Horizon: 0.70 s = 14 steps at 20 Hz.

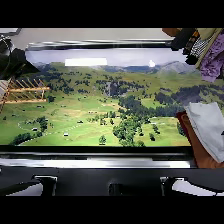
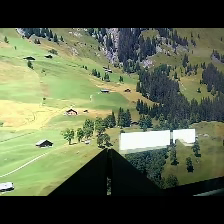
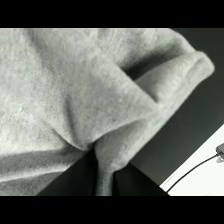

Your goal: Fold the clothes and pants, and hang the long-sleeved shirts on hangers.

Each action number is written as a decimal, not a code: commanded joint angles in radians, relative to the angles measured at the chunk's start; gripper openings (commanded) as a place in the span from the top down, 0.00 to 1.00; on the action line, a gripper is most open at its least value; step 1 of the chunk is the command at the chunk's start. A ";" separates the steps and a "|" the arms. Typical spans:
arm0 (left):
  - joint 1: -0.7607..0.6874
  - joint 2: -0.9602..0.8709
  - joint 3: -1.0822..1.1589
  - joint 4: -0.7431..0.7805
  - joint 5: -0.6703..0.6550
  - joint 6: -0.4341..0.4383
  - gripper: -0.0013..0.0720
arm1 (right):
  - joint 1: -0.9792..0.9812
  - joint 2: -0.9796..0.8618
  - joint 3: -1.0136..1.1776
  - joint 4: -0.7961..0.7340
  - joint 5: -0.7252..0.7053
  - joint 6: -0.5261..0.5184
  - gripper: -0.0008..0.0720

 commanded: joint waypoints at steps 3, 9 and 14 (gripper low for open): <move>0.000 -0.001 0.000 0.000 0.001 0.000 0.96 | 0.001 0.000 -0.019 -0.013 -0.019 0.010 0.93; 0.000 -0.001 0.000 0.000 0.001 0.000 0.96 | 0.001 0.000 -0.019 0.038 -0.037 0.009 0.89; 0.000 -0.001 0.000 0.001 0.001 0.000 0.96 | 0.001 0.011 -0.019 -0.081 -0.039 0.009 0.19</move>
